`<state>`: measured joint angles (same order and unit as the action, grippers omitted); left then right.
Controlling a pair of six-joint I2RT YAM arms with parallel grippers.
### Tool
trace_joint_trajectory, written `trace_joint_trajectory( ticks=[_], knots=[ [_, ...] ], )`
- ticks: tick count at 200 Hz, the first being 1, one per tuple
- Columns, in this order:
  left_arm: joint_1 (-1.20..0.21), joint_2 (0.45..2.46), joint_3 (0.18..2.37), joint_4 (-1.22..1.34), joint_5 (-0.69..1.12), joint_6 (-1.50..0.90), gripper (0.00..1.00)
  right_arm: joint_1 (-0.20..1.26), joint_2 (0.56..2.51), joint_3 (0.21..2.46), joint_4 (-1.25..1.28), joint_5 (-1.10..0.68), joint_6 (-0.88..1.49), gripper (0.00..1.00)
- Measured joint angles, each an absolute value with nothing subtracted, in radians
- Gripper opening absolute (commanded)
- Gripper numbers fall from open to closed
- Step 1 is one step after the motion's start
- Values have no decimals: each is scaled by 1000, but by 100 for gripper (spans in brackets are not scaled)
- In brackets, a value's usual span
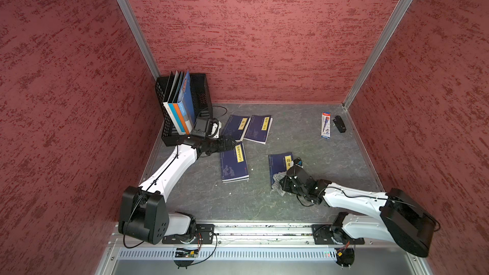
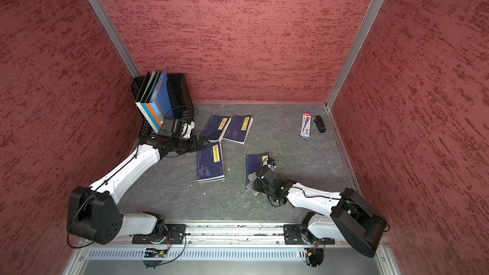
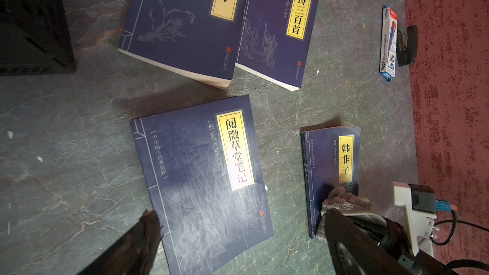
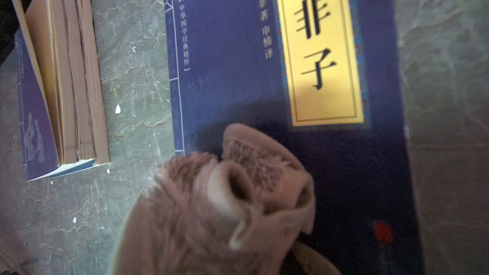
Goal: Wipe the cover of the book
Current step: Wipe the dirt from the cover of the book.
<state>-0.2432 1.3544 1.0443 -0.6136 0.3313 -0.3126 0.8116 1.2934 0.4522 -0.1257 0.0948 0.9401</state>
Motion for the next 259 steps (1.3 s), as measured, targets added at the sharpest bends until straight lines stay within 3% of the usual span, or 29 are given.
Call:
trace_joint_trajectory(
  ticks=[57,111,137,213,259],
  knots=[
    [-265,1356,1045,-617,327,-313,98,670,1596,674,-9,81,797,25],
    [-289,1356,1059,-627,311,-314,98,587,1757,858,10,66,656,25],
    [-293,1356,1061,-628,309,-316,98,587,1717,811,12,64,643,25],
    [-293,1358,1061,-628,305,-316,98,683,1293,491,-209,65,792,26],
    [-294,1383,1063,-627,305,-316,98,699,1250,464,-226,67,848,27]
  ],
)
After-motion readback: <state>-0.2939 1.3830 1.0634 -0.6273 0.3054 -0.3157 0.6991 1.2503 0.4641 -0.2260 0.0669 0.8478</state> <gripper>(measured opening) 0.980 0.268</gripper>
